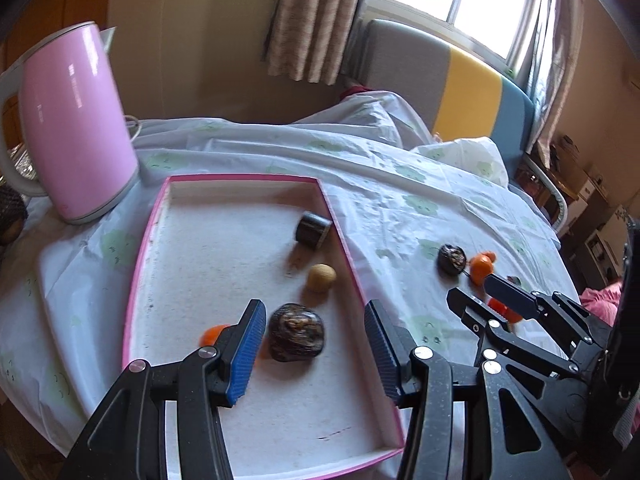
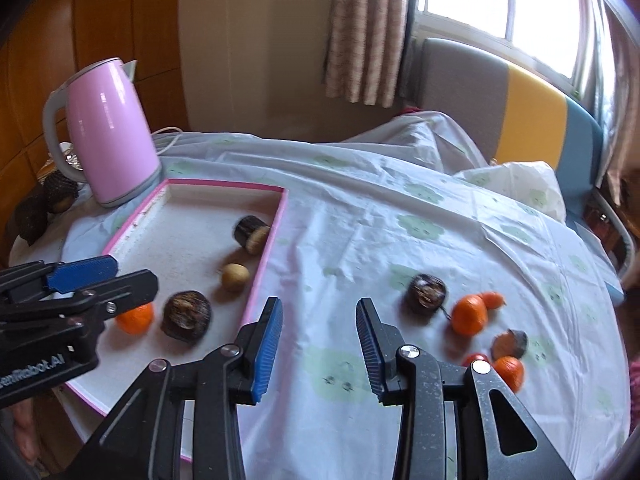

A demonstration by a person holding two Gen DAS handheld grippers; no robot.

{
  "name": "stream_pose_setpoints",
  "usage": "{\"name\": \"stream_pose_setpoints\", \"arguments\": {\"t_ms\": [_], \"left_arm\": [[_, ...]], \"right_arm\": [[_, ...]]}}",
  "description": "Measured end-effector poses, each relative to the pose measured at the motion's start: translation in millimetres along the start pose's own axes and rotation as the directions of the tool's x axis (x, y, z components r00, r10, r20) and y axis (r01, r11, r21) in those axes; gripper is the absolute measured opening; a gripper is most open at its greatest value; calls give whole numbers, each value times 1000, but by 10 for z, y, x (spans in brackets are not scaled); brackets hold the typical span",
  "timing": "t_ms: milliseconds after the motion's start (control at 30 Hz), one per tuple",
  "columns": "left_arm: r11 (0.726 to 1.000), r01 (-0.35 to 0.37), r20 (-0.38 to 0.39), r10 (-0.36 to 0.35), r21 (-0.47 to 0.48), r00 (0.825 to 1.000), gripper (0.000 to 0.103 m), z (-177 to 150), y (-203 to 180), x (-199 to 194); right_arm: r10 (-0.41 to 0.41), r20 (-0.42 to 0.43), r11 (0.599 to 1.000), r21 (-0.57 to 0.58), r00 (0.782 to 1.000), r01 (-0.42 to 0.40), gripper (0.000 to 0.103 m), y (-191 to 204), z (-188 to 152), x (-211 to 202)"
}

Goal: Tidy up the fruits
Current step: 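Withdraw both open grippers from the tray toward the remaining produce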

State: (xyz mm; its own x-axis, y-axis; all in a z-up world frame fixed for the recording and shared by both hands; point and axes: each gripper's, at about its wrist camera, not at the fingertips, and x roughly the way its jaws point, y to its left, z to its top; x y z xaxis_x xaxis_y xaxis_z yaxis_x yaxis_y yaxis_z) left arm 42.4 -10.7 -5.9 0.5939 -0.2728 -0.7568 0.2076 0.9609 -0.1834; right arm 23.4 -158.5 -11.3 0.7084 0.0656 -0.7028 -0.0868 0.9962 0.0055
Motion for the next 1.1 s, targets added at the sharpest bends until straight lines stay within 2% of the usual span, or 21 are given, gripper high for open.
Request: {"name": "stream_pose_setpoints", "arguments": {"t_ms": [67, 333, 500, 1100], "left_arm": [[999, 18, -6, -18, 30, 1000, 52, -3, -126, 19], [990, 94, -45, -89, 104, 995, 52, -33, -537, 117], [980, 115, -67, -105, 162, 992, 52, -87, -767, 187], [948, 155, -125, -124, 278, 984, 52, -80, -1324, 486]], "right_arm": [[-33, -7, 999, 31, 999, 33, 45, -135, -67, -8], [-137, -48, 981, 129, 989, 142, 45, -659, -286, -46], [-183, -51, 969, 159, 982, 189, 45, -879, -369, -92], [-240, -106, 930, 259, 965, 260, 45, -1418, -584, -46]]}}
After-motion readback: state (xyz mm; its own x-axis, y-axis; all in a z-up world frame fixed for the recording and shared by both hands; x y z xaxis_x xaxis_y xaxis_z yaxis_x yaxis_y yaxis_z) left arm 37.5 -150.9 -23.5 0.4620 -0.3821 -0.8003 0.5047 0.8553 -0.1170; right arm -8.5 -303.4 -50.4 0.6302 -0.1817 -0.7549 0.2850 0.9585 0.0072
